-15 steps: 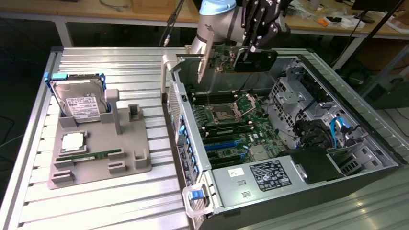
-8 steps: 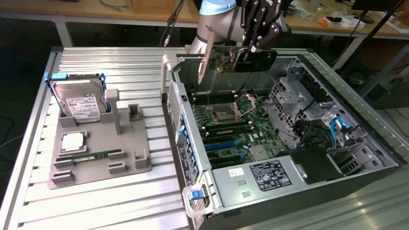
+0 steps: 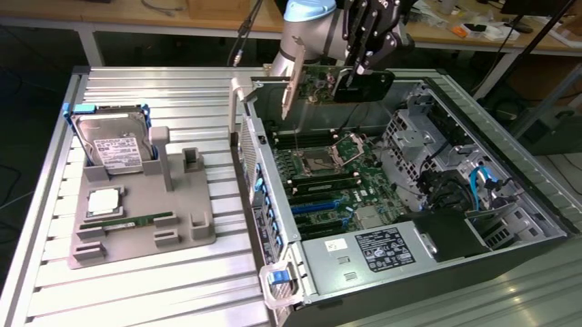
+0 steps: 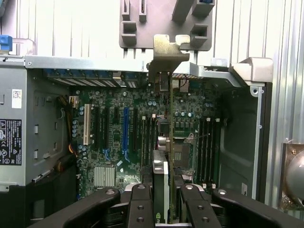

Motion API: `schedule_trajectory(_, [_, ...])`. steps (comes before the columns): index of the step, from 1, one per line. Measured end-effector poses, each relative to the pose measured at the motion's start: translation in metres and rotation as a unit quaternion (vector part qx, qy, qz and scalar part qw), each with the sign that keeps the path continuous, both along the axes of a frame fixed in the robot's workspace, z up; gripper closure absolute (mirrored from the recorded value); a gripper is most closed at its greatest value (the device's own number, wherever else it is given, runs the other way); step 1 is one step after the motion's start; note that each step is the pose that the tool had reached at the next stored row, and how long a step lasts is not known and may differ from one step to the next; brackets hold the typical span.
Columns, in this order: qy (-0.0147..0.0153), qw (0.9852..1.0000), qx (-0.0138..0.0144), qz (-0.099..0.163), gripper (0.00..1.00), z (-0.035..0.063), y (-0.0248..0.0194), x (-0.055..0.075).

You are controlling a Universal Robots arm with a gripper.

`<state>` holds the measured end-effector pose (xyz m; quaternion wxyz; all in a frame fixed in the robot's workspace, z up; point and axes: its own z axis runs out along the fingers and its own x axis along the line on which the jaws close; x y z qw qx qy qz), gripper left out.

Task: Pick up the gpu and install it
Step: 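Insert the gpu into the slot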

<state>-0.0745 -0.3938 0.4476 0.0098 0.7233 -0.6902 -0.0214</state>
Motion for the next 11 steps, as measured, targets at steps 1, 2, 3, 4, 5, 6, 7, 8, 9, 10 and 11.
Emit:
schedule_trajectory(1, [0.0000, 1.0000, 0.0001, 0.000, 0.73, -0.0006, 0.0000, 0.000])
schedule_trajectory(2, [0.0000, 1.0000, 0.0000, 0.000, 0.73, -0.0014, 0.0000, 0.000])
schedule_trajectory(3, [0.0001, 1.0000, -0.0001, 0.000, 0.73, -0.0028, 0.0000, 0.000])
schedule_trajectory(4, [0.0000, 1.0000, 0.0000, 0.000, 0.73, -0.0053, 0.0000, 0.000])
schedule_trajectory(5, [0.0001, 1.0000, 0.0000, 0.000, 0.73, -0.0074, 0.0000, 0.000])
schedule_trajectory(6, [0.0000, 1.0000, 0.0000, 0.000, 0.73, -0.0092, 0.0000, 0.000])
schedule_trajectory(7, [0.0000, 1.0000, 0.0000, 0.000, 0.73, -0.0121, 0.0000, 0.000])
schedule_trajectory(8, [0.0000, 1.0000, 0.0000, 0.000, 0.73, -0.0148, 0.0000, 0.000])
schedule_trajectory(9, [0.0000, 1.0000, 0.0000, 0.000, 0.73, -0.0168, 0.0000, 0.000])
schedule_trajectory(10, [0.0000, 1.0000, 0.0000, 0.000, 0.73, -0.0188, 0.0000, 0.000])
schedule_trajectory(11, [0.0000, 1.0000, 0.0000, 0.000, 0.73, -0.0204, 0.0000, 0.000])
